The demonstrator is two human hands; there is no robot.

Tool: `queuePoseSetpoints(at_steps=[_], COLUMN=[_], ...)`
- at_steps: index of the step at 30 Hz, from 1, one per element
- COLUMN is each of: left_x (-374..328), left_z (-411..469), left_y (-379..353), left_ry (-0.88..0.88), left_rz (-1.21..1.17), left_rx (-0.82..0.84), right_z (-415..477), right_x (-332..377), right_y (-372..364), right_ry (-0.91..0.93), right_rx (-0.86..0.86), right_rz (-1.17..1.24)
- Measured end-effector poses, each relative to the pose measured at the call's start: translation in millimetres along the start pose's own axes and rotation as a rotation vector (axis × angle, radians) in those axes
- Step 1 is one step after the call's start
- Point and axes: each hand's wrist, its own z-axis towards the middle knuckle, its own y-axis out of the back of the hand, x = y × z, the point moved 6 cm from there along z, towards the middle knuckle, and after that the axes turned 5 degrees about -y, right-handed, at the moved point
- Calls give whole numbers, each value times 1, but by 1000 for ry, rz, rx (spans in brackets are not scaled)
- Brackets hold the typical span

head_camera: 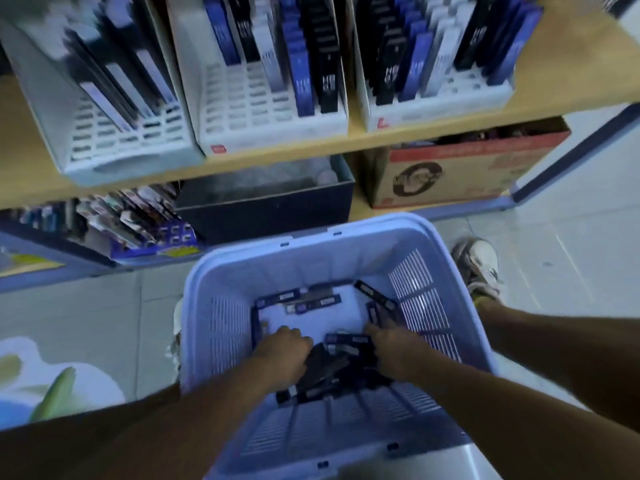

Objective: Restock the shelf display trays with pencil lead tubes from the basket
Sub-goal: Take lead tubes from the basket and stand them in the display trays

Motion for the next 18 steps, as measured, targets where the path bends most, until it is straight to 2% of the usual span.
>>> queuePoseSetpoints(at_steps=[5, 8, 11, 14, 18], left_x=[-9, -15, -11, -3, 9], left_z=[31, 38, 42, 47, 49], left_y=[-39, -57, -65, -66, -63], left_ry=[102, 152, 157, 153, 153], left_rz=[-127, -118, -76, -127, -209], left_rx=[-8, -35, -114, -149, -195], right_z=[17, 25, 32, 38, 46], right_x=[-14, -8, -3, -2, -1], right_y=[-24, -38, -40, -35, -38], right_ry=[-174, -162, -188, -121, 41], right_rx=[9, 52, -4, -79, -57], right_rz=[-65, -84, -70, -134, -219])
